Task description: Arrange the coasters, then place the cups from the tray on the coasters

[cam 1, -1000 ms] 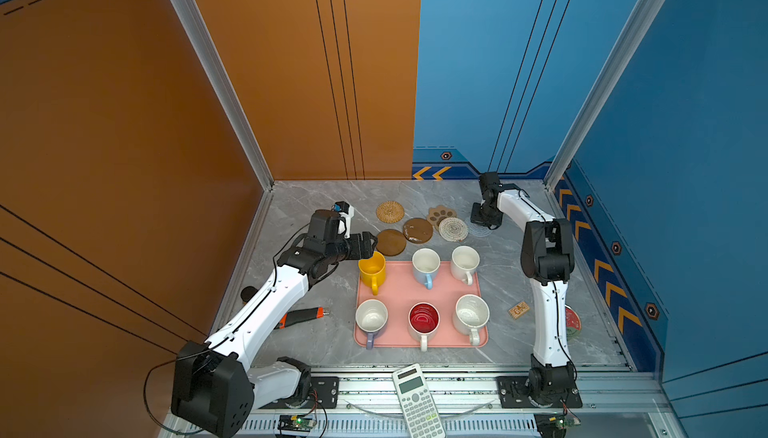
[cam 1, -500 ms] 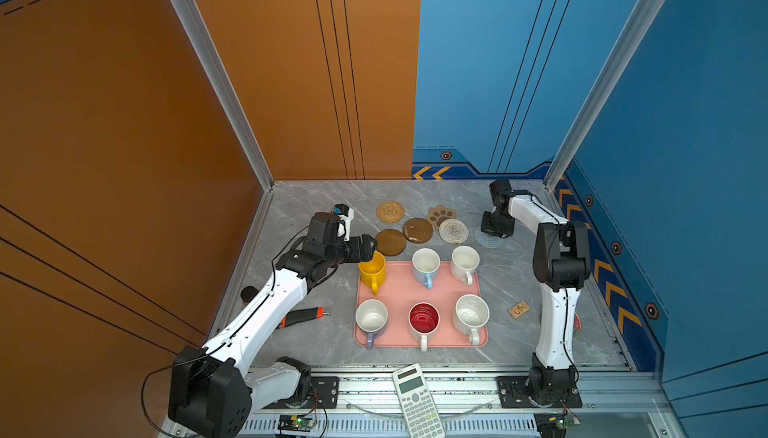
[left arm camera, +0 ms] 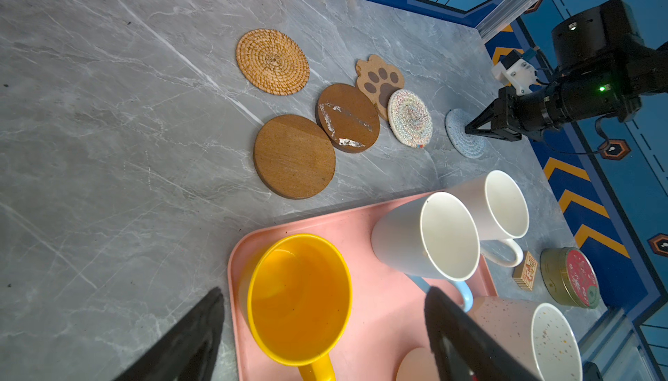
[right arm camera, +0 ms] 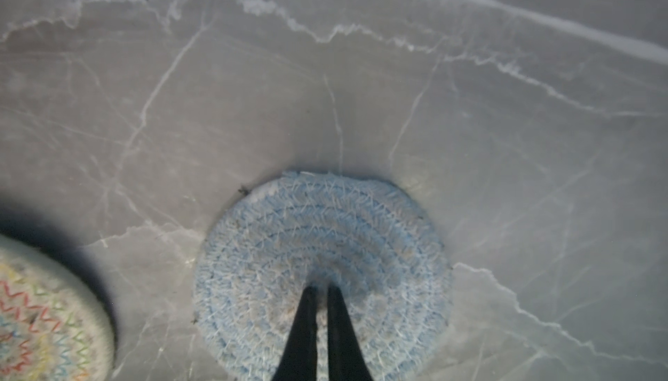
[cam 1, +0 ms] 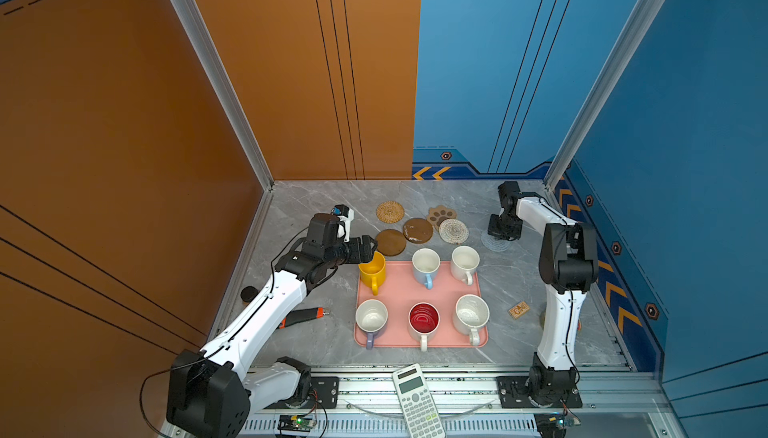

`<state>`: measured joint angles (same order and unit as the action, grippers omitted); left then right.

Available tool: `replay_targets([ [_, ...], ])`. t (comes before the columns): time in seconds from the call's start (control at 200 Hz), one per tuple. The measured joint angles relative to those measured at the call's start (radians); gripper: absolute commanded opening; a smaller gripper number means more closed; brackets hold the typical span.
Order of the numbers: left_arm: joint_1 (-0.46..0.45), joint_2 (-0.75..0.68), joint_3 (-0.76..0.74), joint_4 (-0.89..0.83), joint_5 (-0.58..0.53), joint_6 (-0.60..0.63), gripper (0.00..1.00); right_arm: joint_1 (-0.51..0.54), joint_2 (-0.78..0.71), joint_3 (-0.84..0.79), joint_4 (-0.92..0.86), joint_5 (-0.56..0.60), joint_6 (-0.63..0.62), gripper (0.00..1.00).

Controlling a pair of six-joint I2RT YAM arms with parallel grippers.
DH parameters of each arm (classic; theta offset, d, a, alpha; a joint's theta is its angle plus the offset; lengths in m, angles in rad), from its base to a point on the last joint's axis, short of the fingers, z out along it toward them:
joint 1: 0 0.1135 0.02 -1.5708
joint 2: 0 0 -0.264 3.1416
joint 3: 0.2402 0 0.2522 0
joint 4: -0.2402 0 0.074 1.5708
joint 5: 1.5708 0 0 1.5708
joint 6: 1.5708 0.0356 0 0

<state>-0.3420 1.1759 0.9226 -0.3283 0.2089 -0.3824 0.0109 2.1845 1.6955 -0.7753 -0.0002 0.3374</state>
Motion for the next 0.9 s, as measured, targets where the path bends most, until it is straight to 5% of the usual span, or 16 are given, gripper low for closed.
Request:
replay_targets([
  [0.37,-0.006,-0.024,0.000,-0.003,-0.003,0.000,0.88,-0.001,-0.016,0.008,-0.027,-0.004,0.001,0.12],
  [0.641,-0.008,-0.085,-0.006,-0.002,-0.023,0.000,0.88,0.085,-0.106,0.127,-0.052,0.027,-0.006,0.52],
  [0.901,-0.010,-0.093,-0.016,-0.003,-0.026,0.000,0.88,0.260,-0.045,0.269,-0.055,0.037,-0.026,0.77],
])
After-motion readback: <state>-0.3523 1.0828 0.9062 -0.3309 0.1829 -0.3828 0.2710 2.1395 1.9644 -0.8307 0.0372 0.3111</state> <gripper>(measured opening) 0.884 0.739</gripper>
